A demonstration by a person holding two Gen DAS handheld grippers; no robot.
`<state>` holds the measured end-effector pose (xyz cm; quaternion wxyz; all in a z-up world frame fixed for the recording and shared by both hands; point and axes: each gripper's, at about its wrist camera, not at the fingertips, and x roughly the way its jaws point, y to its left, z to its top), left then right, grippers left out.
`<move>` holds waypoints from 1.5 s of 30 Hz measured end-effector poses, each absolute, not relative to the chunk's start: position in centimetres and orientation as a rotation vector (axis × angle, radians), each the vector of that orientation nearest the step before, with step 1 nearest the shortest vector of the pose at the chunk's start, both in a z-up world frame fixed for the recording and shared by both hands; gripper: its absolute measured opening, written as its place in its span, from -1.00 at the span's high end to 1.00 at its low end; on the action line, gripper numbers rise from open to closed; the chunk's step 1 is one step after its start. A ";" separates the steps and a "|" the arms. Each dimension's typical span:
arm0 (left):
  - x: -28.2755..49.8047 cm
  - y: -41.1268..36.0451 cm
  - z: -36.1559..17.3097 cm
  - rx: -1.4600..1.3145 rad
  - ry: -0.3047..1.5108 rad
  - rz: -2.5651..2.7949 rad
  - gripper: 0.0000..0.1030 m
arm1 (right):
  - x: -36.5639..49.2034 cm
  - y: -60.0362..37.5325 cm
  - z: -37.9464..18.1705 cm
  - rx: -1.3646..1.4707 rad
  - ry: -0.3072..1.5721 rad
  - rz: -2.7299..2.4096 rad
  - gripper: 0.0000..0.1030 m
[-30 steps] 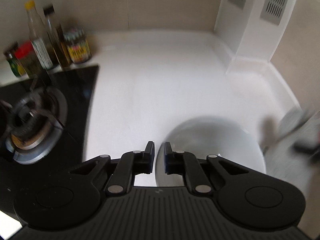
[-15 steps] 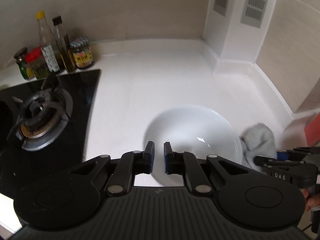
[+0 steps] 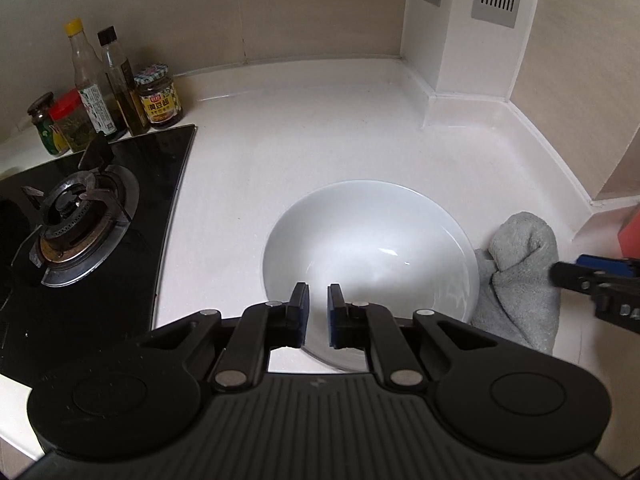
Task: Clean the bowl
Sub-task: 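Lower the cloth onto the counter beside the bowl with the right gripper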
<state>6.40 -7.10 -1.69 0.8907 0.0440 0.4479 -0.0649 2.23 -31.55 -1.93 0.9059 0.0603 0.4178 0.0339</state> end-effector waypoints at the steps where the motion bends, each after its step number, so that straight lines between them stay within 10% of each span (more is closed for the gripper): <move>1: 6.3 -7.2 -1.7 0.096 0.926 -0.132 0.83 | 2.0 -31.4 -1.7 0.133 0.849 0.063 0.46; 45: -2.5 -5.3 0.1 0.090 0.830 -0.083 0.83 | -7.0 -20.8 -0.8 0.098 0.603 -0.133 0.46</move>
